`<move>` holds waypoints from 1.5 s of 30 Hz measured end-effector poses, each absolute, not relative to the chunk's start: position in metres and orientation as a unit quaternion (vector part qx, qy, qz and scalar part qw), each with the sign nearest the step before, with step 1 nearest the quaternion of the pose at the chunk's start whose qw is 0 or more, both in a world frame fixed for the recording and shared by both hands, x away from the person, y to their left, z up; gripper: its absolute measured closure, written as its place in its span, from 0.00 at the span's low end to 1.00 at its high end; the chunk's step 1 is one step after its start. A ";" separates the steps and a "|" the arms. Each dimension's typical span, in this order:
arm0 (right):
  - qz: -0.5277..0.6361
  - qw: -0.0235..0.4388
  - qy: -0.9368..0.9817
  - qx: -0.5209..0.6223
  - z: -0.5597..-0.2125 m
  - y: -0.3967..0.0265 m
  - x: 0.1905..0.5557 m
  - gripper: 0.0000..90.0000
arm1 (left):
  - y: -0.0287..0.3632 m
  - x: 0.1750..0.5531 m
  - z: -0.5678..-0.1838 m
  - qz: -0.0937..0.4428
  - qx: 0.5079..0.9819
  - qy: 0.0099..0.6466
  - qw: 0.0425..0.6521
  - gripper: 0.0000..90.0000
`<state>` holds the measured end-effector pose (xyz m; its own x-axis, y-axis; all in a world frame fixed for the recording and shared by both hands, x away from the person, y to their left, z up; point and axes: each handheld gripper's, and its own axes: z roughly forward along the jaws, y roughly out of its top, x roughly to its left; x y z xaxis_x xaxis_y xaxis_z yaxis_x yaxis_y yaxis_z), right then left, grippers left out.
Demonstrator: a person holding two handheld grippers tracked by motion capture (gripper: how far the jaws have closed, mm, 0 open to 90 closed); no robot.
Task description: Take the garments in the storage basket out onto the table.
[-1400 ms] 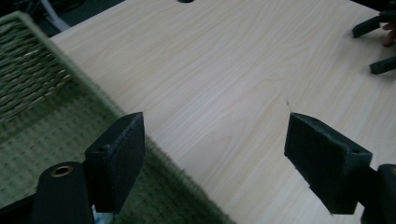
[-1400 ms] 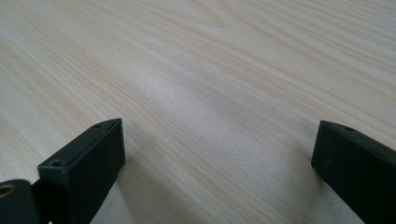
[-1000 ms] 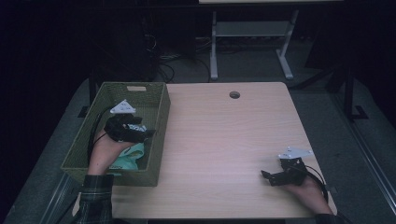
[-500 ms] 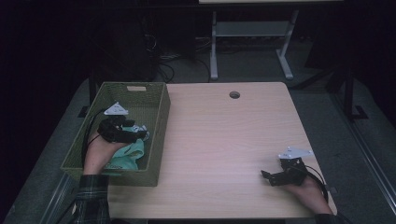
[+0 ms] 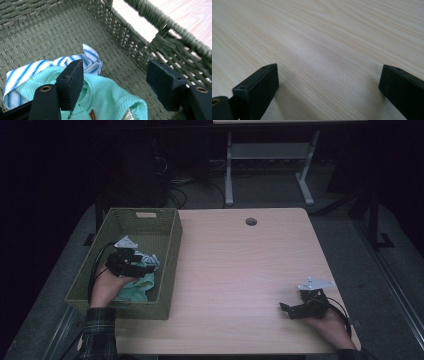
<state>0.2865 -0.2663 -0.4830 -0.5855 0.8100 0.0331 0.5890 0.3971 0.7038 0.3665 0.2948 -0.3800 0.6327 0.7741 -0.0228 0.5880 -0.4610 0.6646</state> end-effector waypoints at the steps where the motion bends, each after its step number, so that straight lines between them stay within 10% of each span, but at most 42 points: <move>1: 0.346 0.160 0.820 0.426 -0.483 -0.266 0.286 0.03 | 0.295 0.367 -0.380 0.143 0.843 0.404 0.326 0.33; 45: 0.346 0.160 0.820 0.426 -0.483 -0.266 0.286 0.03 | 0.285 0.378 -0.423 0.063 0.882 0.431 0.181 0.29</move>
<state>0.2864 -0.2664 -0.4830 -0.5855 0.8100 0.0329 0.5890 0.3972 0.7038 0.3775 0.2854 -0.4234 0.6209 0.7826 -0.0451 0.7369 -0.5632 0.3739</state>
